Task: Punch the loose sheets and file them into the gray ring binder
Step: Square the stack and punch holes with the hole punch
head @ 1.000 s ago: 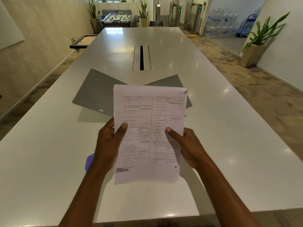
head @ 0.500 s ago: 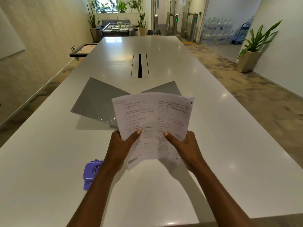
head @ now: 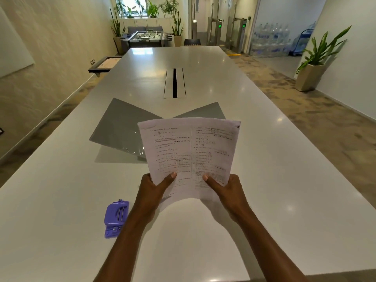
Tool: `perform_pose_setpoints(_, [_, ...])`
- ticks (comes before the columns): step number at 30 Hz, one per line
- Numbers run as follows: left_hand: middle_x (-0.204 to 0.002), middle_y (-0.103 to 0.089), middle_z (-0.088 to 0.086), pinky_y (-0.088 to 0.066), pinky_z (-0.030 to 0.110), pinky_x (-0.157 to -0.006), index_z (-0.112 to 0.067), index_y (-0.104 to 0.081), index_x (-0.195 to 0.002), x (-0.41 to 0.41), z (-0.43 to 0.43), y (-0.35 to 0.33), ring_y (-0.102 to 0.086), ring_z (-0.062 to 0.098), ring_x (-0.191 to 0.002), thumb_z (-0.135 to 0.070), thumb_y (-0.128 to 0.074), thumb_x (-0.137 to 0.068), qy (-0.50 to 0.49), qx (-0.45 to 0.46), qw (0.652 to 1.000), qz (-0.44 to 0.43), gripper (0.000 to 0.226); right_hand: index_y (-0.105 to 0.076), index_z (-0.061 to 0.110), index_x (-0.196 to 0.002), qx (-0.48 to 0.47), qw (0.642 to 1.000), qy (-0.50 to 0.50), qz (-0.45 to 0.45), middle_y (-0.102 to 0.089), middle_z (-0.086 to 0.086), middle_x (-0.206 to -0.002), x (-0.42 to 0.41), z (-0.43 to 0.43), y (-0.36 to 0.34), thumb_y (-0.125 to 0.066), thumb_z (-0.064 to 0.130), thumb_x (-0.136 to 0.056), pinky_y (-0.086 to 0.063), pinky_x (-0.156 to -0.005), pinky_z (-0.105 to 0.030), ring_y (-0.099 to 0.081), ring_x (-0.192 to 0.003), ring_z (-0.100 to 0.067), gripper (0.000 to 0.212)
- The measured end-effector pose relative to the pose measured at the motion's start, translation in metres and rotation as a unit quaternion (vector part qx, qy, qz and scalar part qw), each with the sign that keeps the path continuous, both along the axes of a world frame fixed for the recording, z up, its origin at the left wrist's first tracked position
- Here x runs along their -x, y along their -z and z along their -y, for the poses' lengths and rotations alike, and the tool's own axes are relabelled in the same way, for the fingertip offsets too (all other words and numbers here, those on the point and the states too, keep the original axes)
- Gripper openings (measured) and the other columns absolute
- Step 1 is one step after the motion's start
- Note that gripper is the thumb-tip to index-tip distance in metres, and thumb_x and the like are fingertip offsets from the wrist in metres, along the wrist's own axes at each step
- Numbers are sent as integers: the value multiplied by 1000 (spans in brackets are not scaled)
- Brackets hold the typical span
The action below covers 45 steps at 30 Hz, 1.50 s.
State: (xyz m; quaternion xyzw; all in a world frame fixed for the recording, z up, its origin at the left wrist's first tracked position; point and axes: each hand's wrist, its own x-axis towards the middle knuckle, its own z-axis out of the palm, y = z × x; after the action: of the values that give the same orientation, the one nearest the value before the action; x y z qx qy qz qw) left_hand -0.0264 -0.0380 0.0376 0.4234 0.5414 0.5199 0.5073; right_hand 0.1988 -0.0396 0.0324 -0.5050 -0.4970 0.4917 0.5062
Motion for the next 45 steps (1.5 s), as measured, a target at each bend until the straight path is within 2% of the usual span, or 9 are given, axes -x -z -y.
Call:
perform_pose_setpoints(6, [-102, -83, -2, -65, 34, -65, -26, -72, -111, -1, -1, -16, -79, 23, -96, -12, -74, -95, -8, -26, 998, 57, 22, -76, 13, -119, 40, 997, -12, -64, -81, -4, -114, -19, -1, 6, -75, 21, -91, -63, -83, -37, -77, -105, -29, 29])
perform_pose_setpoints(11, [-124, -78, 7, -58, 67, -90, -31, -71, -127, -19, -1, -20, -73, 33, -115, -17, -74, -94, -44, -15, 980, 192, 36, -52, 12, -146, 80, 952, -37, -292, -70, -10, -137, 11, 13, 16, -61, 12, -93, -51, -109, -53, -68, -125, -29, 54])
perform_pose_setpoints(15, [-130, -75, 5, -56, 63, -100, -30, -63, -140, -43, 3, -18, -71, 32, -120, -17, -72, -96, -57, -19, 968, 244, 46, -52, 20, -146, 58, 939, -7, -338, -70, -9, -136, 38, 16, 4, -64, 7, -92, -58, -100, -49, -69, -122, -29, 56])
perform_pose_setpoints(21, [-144, -67, 7, -51, 58, -108, -31, -57, -146, -33, 7, -27, -64, 32, -133, -10, -61, -101, -5, -45, 964, 263, 50, -64, 27, -131, 52, 957, 28, -283, -73, -9, -132, 27, 9, -4, -66, 3, -97, -54, -103, -55, -69, -123, -30, 43])
perform_pose_setpoints(24, [-154, -58, 9, -40, 59, -118, -32, -55, -150, 5, 4, -40, -54, 33, -143, -40, -45, -107, 47, -58, 955, 286, 45, -65, 22, -130, 72, 973, 19, -220, -75, -9, -129, 5, 8, -11, -70, 5, -95, -53, -104, -60, -71, -119, -29, 39])
perform_pose_setpoints(28, [-156, -53, 19, -22, 61, -126, -14, -56, -150, 74, -3, -47, -51, 44, -143, -81, -47, -92, 95, 38, 899, 427, 89, -66, 21, -128, 89, 984, -15, -153, -76, -9, -126, -24, 9, -23, -71, 6, -92, -57, -99, -58, -75, -111, -28, 39])
perform_pose_setpoints(31, [-166, -36, 23, -29, 62, -123, -15, -24, -166, 105, -12, -45, -35, 49, -151, -72, -45, -98, 234, 76, 859, 449, 90, -66, 20, -131, 80, 991, -39, -96, -78, -8, -123, -39, 9, -32, -72, 9, -92, -57, -97, -60, -76, -109, -31, 42])
perform_pose_setpoints(36, [-121, -78, 12, -66, 41, -74, -21, -79, -121, 85, -16, -63, -73, 34, -116, -55, -102, -41, 187, 27, 972, 137, 91, -70, 21, -125, 48, 997, -41, -41, -80, -4, -116, -46, 3, -42, -75, 13, -91, -62, -92, -52, -78, -102, -27, 35])
perform_pose_setpoints(45, [-116, -80, 5, -63, 48, -91, -34, -78, -110, 52, -25, -35, -76, 29, -110, -21, -82, -86, 123, -56, 990, -31, 28, -76, 28, -111, -43, 997, 52, 23, -82, 6, -106, -46, -2, -31, -74, 16, -94, -66, -75, -38, -79, -94, -18, 20])
